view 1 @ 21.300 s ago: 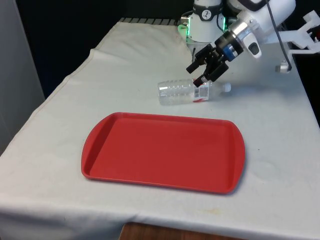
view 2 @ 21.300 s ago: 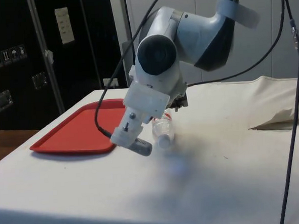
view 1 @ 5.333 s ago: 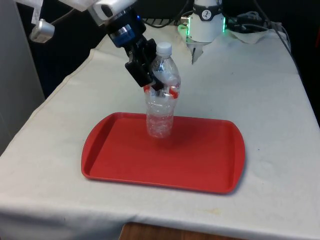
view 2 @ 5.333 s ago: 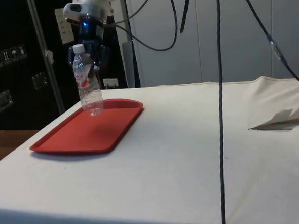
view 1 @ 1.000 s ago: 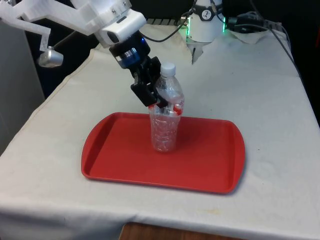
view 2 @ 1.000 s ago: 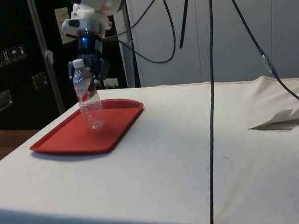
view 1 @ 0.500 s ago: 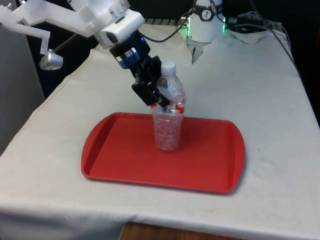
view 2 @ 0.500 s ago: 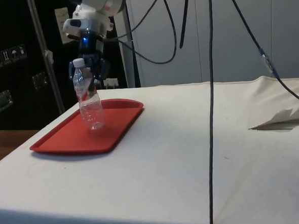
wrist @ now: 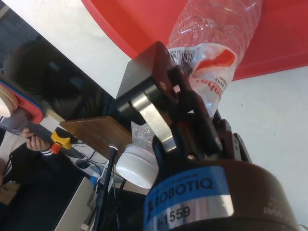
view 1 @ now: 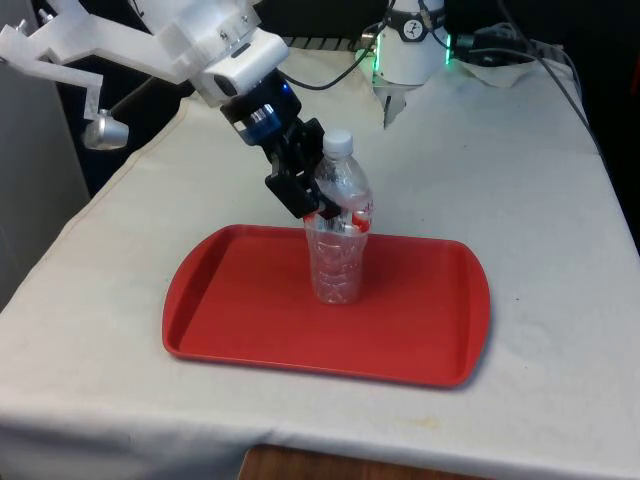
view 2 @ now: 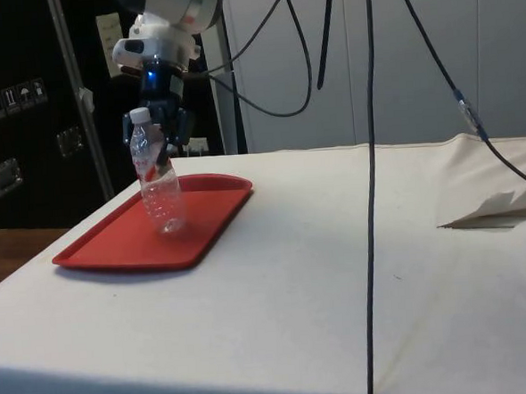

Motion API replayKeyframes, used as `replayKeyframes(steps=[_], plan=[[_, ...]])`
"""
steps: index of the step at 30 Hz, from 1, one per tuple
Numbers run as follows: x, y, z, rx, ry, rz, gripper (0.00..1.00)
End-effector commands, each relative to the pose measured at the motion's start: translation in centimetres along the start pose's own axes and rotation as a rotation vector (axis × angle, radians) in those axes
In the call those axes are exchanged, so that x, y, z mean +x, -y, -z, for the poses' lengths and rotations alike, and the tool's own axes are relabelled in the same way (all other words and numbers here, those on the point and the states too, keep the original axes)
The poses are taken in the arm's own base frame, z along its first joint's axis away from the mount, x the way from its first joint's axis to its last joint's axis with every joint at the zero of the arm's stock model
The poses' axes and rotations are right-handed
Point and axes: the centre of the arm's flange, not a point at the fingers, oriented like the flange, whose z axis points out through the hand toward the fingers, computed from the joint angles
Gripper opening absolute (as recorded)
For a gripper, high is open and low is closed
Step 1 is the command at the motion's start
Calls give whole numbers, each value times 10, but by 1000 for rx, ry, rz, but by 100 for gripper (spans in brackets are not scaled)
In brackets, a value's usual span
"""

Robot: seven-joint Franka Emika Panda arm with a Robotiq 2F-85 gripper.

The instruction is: Place the bottle upright on the tray.

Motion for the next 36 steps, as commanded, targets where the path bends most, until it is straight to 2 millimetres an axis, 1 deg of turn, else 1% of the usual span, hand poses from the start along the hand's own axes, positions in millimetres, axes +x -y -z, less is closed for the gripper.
replayKeyframes(steps=[1, 20, 36], plan=[[-1, -1, -2, -2, 4, 1, 33], [3, 0, 6, -1, -2, 1, 33], [1, 1, -1, 8, 1, 1, 33]])
